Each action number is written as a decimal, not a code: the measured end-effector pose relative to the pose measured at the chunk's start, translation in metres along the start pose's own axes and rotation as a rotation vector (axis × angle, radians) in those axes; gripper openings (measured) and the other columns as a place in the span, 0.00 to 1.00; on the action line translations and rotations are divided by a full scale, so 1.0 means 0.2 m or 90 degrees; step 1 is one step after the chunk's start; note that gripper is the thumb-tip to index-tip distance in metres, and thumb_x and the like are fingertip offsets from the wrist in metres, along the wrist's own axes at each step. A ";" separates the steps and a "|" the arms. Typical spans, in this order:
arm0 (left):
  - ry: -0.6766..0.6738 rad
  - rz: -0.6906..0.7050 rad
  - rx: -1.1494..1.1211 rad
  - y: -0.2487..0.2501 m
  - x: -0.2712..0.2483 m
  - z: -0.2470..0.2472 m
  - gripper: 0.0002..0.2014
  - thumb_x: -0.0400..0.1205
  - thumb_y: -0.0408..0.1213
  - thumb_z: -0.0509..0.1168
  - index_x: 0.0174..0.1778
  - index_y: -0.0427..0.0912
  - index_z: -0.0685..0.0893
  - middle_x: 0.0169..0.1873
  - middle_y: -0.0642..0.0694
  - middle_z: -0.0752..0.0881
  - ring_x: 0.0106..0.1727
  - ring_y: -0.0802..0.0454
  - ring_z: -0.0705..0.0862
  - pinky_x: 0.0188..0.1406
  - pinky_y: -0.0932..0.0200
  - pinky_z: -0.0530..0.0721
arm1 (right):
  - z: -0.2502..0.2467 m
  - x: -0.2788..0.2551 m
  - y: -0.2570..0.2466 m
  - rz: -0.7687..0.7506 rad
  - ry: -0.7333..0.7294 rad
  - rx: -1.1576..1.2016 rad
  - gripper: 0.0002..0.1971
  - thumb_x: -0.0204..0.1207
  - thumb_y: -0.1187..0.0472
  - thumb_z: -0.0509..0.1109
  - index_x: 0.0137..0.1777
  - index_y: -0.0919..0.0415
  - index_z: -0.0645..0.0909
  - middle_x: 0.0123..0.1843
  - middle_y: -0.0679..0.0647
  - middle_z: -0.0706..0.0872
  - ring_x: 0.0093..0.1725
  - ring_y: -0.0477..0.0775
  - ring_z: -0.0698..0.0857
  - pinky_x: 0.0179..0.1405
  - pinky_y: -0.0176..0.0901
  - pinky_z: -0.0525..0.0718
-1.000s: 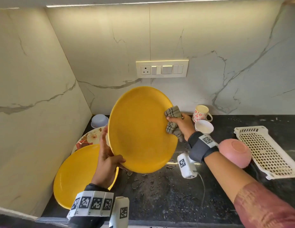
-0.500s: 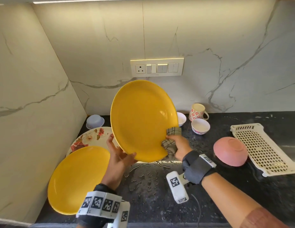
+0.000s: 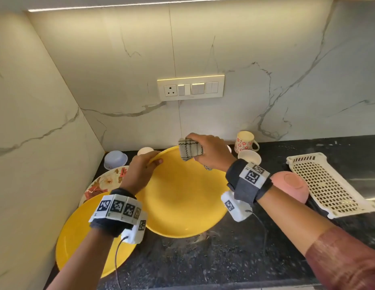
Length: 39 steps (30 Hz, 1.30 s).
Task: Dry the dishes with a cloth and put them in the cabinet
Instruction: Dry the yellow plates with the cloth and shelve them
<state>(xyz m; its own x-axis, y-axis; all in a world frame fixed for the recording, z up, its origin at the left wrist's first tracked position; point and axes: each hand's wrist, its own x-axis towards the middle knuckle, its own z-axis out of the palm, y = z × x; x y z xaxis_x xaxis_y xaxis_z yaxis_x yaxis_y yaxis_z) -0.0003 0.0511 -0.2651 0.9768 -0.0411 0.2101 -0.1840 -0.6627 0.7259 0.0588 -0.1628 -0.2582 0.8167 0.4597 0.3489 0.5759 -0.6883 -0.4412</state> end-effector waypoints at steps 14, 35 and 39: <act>0.333 -0.102 -0.404 -0.04 -0.10 -0.03 0.10 0.81 0.34 0.64 0.36 0.49 0.84 0.36 0.42 0.81 0.41 0.48 0.75 0.44 0.51 0.74 | 0.17 -0.27 0.15 0.501 0.265 0.664 0.16 0.69 0.68 0.76 0.53 0.57 0.77 0.51 0.57 0.86 0.49 0.57 0.86 0.46 0.48 0.87; -0.188 0.354 0.341 -0.20 -0.22 0.20 0.43 0.65 0.79 0.51 0.75 0.63 0.63 0.82 0.58 0.49 0.82 0.46 0.37 0.61 0.12 0.41 | 0.03 -0.31 0.24 0.828 -0.126 0.591 0.09 0.79 0.67 0.64 0.38 0.69 0.74 0.16 0.60 0.81 0.14 0.55 0.80 0.10 0.41 0.79; -0.368 0.287 0.398 -0.20 -0.24 0.25 0.40 0.60 0.83 0.45 0.69 0.84 0.42 0.79 0.63 0.43 0.81 0.41 0.36 0.71 0.19 0.41 | 0.01 -0.23 0.23 0.822 -0.192 0.477 0.08 0.78 0.67 0.66 0.38 0.69 0.75 0.16 0.60 0.81 0.13 0.53 0.81 0.16 0.40 0.80</act>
<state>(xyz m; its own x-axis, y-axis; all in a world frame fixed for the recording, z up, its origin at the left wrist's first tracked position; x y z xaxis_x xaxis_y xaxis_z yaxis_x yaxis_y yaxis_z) -0.0351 0.0425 -0.3360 0.7620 -0.6409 -0.0925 -0.6273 -0.7661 0.1398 0.0476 -0.2153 -0.2967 0.6838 -0.0581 -0.7274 -0.7060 -0.3044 -0.6394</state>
